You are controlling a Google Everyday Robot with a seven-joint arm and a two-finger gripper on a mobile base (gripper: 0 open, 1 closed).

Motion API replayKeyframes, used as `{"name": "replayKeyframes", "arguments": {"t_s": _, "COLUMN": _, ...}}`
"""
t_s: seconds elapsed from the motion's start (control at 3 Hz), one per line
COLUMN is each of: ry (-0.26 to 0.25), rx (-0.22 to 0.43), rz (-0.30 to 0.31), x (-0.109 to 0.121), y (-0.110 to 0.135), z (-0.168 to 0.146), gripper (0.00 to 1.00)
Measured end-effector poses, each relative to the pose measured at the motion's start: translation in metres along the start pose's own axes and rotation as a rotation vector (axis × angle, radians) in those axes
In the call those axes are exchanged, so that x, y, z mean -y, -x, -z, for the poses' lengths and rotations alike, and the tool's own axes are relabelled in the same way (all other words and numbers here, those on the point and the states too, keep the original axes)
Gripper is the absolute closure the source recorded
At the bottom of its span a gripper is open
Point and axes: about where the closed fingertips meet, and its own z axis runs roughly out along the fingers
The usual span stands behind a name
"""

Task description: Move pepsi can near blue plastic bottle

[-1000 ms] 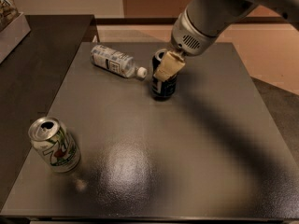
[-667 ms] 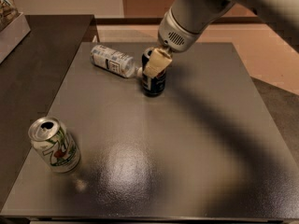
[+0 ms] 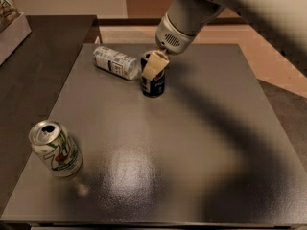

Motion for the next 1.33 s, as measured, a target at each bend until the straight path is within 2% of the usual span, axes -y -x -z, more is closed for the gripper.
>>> {"name": "replayKeyframes", "arguments": {"t_s": 0.67, "ry": 0.003, "rx": -0.001, "rz": 0.001, "x": -0.0004, "y": 0.0013, "z": 0.0001, "gripper": 0.13}}
{"name": "replayKeyframes", "arguments": {"t_s": 1.0, "ry": 0.004, "rx": -0.002, "rz": 0.003, "x": -0.0013, "y": 0.002, "z": -0.0006, "gripper": 0.0}}
{"name": "replayKeyframes", "arguments": {"t_s": 1.33, "ry": 0.004, "rx": -0.002, "rz": 0.003, "x": -0.0014, "y": 0.002, "z": -0.0007, "gripper": 0.0}}
